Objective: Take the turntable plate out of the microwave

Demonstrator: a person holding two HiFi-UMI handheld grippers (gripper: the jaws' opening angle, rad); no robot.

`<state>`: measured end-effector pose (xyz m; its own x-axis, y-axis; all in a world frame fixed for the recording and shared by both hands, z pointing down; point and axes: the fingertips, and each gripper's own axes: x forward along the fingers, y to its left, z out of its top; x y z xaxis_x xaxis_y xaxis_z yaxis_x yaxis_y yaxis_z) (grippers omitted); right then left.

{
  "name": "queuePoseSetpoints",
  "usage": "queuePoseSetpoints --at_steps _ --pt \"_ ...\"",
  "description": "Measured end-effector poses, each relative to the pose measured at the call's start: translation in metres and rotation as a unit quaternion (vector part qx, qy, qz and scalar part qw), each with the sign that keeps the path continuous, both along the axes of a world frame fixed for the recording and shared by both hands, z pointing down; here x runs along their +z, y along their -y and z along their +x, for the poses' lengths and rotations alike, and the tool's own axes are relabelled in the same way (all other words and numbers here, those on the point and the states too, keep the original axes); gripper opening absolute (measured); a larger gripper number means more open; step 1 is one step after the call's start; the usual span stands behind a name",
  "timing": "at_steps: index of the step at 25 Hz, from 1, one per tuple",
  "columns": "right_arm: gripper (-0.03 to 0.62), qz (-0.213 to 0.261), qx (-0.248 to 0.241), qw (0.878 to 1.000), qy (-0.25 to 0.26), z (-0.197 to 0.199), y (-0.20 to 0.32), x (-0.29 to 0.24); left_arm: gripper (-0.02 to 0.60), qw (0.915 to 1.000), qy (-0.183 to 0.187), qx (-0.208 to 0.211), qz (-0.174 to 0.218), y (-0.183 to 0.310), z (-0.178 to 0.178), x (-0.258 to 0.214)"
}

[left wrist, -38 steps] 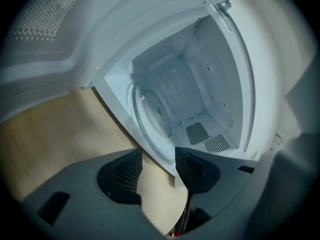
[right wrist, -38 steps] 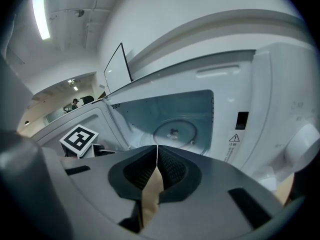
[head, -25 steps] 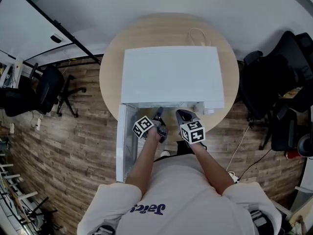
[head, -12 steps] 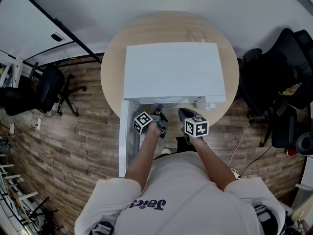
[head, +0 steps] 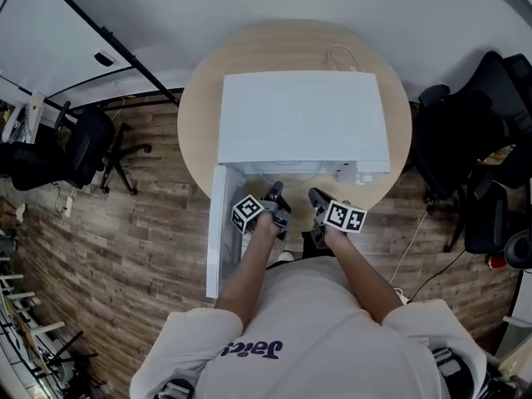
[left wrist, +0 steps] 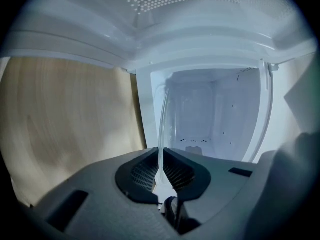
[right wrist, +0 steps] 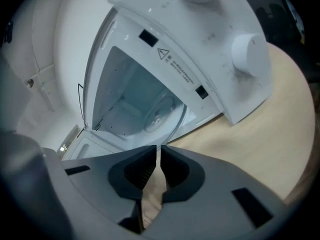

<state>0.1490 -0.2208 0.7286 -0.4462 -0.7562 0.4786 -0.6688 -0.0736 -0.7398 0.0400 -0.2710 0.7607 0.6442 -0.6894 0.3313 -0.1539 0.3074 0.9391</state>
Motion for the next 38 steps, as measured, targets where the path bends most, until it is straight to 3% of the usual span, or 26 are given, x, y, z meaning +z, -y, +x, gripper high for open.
queuePoseSetpoints --at_steps 5,7,14,26,33,38 --pt "0.042 0.023 0.035 0.996 0.078 0.0 0.002 0.0 0.035 0.9997 -0.017 -0.014 -0.009 -0.006 0.003 -0.002" --pt "0.164 0.027 0.047 0.991 0.12 -0.002 0.004 0.001 0.035 0.9995 -0.022 -0.019 -0.011 -0.008 0.004 -0.004" --pt "0.176 0.043 0.124 0.96 0.246 0.004 0.017 0.006 0.035 0.9983 -0.046 -0.033 -0.016 -0.015 0.006 -0.016" --pt "0.176 0.071 0.13 0.939 0.309 -0.008 0.052 0.002 0.037 0.9977 -0.054 -0.035 -0.023 -0.038 0.003 -0.026" --pt "0.175 0.058 0.132 0.938 0.315 -0.023 0.064 0.004 0.035 0.9969 -0.064 -0.022 -0.041 -0.065 0.007 -0.024" --pt "0.085 0.038 0.145 0.94 0.307 -0.025 0.062 0.012 0.035 0.9973 -0.062 -0.013 -0.038 -0.069 0.004 -0.025"
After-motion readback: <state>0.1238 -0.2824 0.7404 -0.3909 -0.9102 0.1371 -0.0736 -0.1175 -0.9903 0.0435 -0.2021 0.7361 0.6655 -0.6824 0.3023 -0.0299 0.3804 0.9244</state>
